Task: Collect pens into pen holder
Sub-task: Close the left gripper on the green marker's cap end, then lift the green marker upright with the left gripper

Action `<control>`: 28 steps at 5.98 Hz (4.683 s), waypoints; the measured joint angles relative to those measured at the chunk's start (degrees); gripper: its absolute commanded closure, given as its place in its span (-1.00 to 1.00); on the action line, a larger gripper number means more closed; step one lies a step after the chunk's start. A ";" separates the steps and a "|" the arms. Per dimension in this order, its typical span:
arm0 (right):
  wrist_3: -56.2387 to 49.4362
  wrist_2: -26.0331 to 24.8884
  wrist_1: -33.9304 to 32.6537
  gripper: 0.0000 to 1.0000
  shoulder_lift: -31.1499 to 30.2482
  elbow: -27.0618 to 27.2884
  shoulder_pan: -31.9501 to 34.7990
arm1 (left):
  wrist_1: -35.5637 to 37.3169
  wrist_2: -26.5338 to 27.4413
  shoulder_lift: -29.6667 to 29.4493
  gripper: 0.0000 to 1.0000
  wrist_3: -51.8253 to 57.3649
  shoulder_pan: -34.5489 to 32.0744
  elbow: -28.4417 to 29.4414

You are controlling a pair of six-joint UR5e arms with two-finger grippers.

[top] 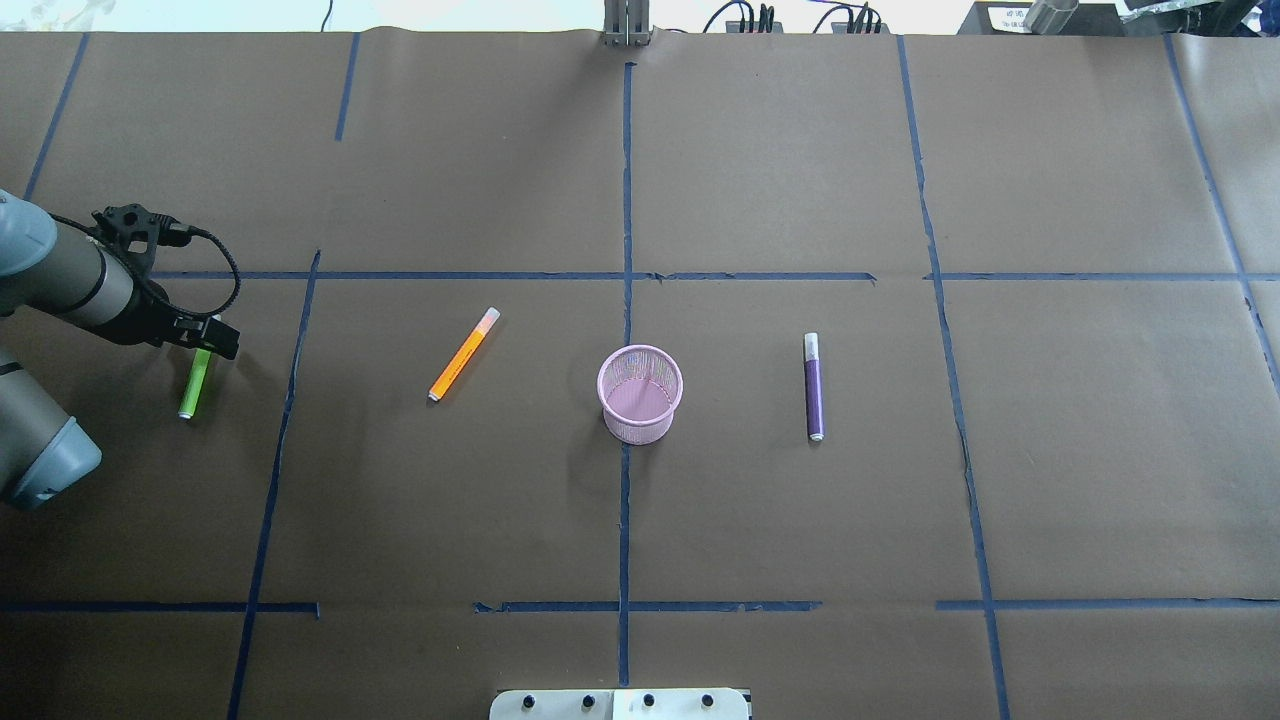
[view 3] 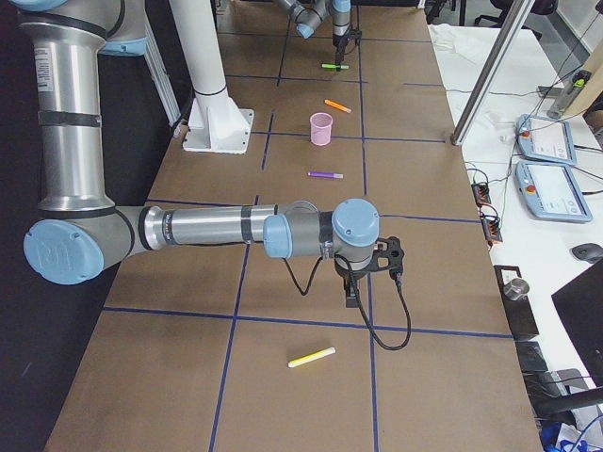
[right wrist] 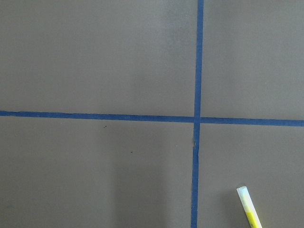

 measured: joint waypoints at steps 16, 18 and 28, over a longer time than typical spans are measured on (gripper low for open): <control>-0.01 0.15 -0.01 -1.00 -0.10 -0.99 0.01 | 6.25 -0.50 -2.99 1.00 -2.86 -1.41 -1.03; -0.05 0.08 0.03 -1.00 -0.22 -0.71 0.01 | 15.82 0.90 -3.22 1.00 -2.52 -2.48 -14.26; 0.01 0.11 0.08 -1.00 -0.48 -0.39 -0.08 | -5.16 60.80 -15.27 1.00 -23.63 31.18 -33.08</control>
